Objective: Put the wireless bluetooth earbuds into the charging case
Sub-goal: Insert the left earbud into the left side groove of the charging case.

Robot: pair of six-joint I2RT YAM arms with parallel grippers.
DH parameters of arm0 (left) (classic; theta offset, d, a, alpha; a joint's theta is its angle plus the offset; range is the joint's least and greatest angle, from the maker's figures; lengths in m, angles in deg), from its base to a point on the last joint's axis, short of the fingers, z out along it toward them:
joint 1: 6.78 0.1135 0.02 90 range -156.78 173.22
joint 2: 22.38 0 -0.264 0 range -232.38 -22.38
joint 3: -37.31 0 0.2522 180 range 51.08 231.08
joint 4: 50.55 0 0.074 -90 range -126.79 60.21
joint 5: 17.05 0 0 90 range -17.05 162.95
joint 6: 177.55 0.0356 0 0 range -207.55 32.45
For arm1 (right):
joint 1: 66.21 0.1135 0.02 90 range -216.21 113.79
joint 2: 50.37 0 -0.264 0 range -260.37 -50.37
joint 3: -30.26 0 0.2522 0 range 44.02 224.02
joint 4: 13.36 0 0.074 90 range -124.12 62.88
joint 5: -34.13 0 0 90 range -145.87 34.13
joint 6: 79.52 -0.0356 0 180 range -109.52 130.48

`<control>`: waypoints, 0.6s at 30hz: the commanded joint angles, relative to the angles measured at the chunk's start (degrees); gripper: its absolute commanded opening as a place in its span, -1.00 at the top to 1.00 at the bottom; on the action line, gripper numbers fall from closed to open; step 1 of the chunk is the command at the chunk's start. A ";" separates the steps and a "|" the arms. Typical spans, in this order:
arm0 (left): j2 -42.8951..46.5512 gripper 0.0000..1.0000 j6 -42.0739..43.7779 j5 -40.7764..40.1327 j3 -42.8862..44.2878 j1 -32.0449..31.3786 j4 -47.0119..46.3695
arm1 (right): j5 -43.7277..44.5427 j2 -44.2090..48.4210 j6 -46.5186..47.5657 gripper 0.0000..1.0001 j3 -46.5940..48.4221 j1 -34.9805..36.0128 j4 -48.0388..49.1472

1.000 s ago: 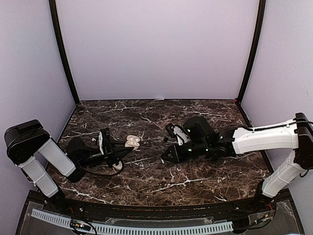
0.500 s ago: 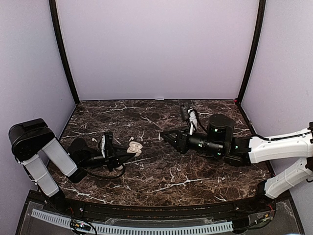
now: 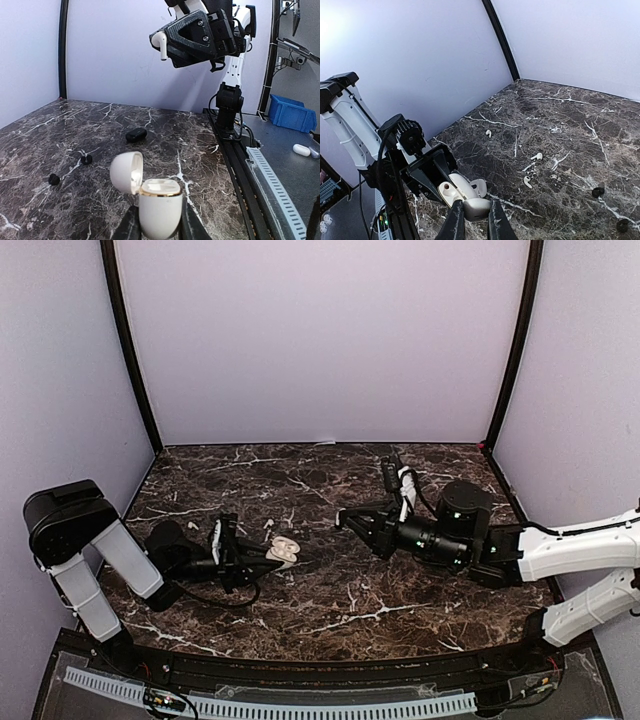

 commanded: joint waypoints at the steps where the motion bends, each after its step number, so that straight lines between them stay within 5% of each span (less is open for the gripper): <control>1: -0.60 0.78 -1.15 6.27 1.86 -0.45 -12.03 | -1.01 2.48 4.62 1.00 -1.68 0.40 5.08; 18: -3.05 0.86 -3.90 18.16 4.96 -2.57 -12.85 | -20.35 3.27 17.46 1.00 -7.14 0.40 14.81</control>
